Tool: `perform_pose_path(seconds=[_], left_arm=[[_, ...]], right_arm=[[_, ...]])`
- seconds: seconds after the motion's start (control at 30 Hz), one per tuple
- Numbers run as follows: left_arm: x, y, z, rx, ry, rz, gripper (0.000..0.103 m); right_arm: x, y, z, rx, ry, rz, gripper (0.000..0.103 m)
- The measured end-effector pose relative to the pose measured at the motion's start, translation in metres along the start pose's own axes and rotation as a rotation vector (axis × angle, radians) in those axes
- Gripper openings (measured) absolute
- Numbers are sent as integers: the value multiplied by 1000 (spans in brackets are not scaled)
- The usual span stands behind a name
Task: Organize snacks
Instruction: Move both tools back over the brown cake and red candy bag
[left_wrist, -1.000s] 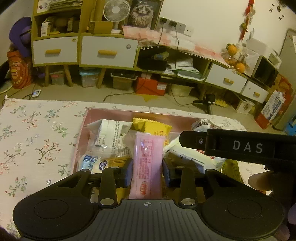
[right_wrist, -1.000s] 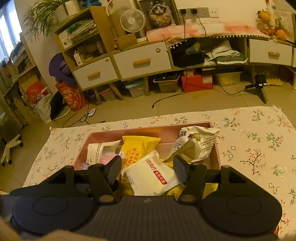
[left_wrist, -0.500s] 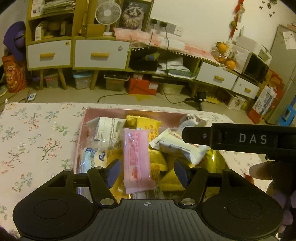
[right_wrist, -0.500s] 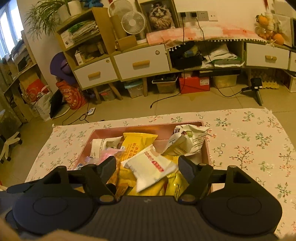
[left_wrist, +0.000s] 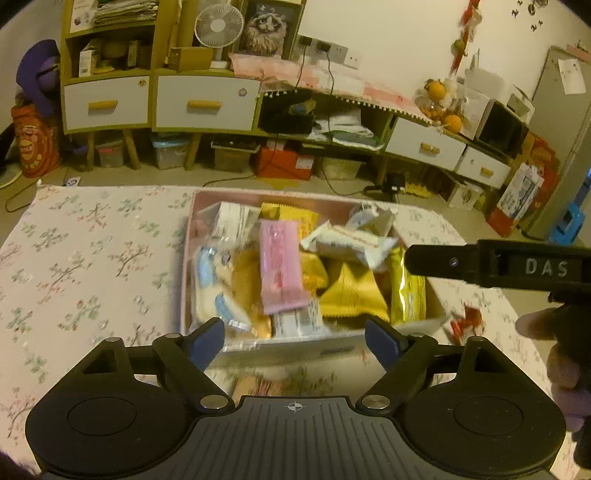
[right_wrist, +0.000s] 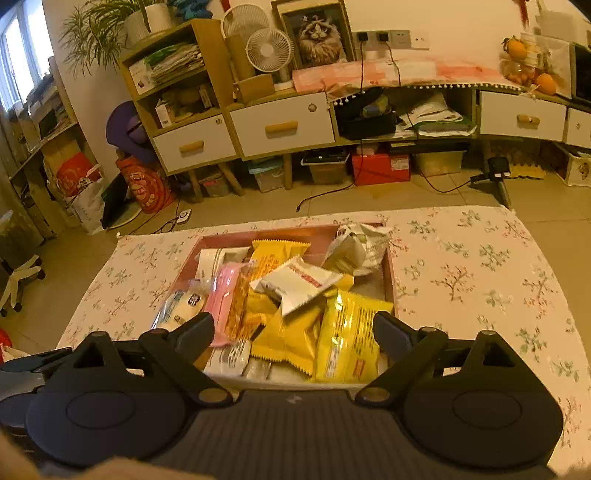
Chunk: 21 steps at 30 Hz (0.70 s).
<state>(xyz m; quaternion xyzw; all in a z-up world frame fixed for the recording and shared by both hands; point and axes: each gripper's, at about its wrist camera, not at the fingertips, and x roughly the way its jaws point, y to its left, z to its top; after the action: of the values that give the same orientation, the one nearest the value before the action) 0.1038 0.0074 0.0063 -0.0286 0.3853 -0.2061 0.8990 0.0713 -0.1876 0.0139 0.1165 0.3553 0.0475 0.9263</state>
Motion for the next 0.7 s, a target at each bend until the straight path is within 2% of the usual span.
perform_pose_path(seconds=[0.17, 0.5, 0.7], left_arm=[[-11, 0, -14, 22, 22, 15, 92], [-18, -2, -43, 77, 34, 57, 96], [-12, 0, -60, 156, 60, 78, 96]], right_arm=[[-8, 1, -10, -25, 10, -18, 97], [-16, -1, -37, -97, 6, -57, 101], [-9, -7, -55, -113, 19, -67, 103]])
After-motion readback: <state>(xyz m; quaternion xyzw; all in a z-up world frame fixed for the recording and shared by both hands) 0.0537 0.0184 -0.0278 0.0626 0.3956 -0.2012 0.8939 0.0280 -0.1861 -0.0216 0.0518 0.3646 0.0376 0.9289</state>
